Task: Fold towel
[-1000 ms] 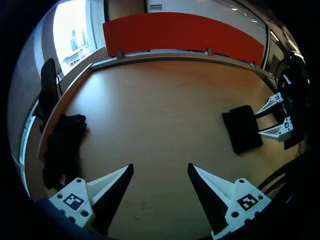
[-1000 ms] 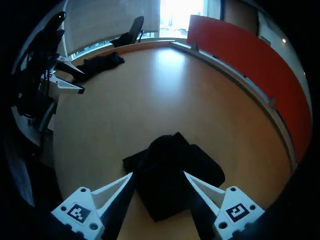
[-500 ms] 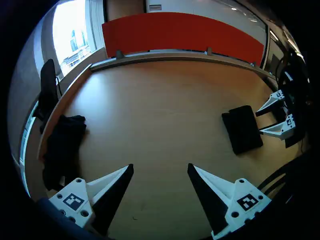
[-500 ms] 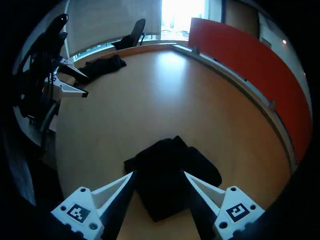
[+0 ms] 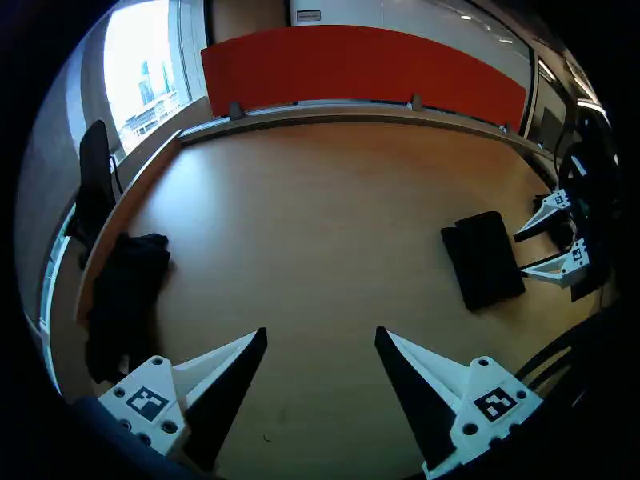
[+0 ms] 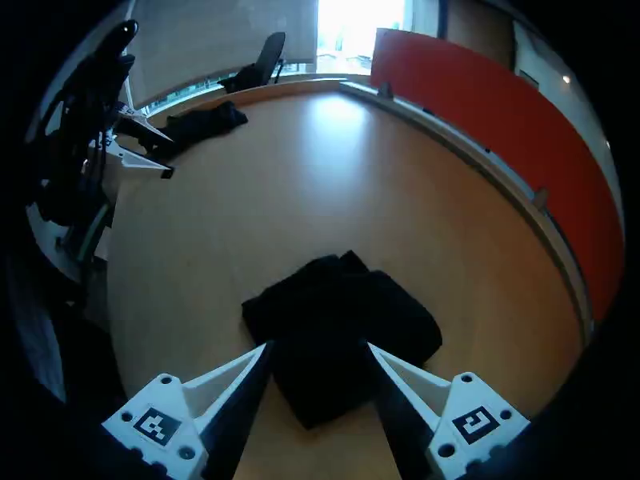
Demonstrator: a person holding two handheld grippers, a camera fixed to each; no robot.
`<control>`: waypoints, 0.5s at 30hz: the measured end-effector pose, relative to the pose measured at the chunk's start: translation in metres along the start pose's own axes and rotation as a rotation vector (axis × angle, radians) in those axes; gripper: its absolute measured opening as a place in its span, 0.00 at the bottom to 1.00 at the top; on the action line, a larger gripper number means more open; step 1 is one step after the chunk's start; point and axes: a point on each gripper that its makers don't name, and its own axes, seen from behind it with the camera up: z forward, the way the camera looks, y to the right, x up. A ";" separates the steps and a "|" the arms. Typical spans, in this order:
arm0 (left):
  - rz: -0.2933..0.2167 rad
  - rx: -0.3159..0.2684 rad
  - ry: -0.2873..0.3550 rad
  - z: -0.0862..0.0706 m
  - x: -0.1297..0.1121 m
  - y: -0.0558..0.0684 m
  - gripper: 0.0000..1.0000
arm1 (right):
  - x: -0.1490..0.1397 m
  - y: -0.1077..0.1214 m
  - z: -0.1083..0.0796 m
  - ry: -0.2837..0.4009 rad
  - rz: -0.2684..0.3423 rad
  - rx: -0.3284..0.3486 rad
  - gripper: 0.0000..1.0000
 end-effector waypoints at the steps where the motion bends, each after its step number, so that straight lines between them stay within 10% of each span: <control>1: 0.001 -0.001 0.000 0.000 0.000 0.000 1.00 | -0.004 0.000 -0.001 -0.005 0.002 -0.002 0.79; 15: 0.013 -0.011 0.005 0.002 0.005 0.006 1.00 | -0.046 0.003 -0.011 -0.056 0.043 -0.030 0.78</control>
